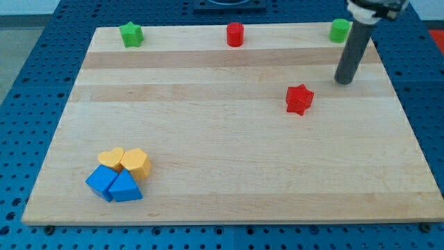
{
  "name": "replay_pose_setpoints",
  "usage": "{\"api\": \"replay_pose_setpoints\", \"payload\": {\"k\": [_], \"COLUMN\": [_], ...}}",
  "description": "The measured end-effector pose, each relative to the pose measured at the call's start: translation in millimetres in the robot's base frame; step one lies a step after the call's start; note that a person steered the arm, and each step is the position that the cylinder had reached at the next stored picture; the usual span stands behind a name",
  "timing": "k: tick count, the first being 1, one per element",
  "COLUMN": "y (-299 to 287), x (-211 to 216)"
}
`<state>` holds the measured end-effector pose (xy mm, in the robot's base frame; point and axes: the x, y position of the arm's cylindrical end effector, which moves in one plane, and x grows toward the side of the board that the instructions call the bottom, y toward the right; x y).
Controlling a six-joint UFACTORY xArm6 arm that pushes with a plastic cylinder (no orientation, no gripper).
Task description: Move the red star towards the center left of the board
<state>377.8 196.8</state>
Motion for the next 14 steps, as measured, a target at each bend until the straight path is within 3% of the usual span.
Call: {"api": "replay_pose_setpoints", "payload": {"k": [2, 4, 8, 12, 14], "y": [-60.5, -95.6, -69.3, -198.5, -240.6], "x": [63.8, 45.7, 4.3, 16.3, 52.8]}}
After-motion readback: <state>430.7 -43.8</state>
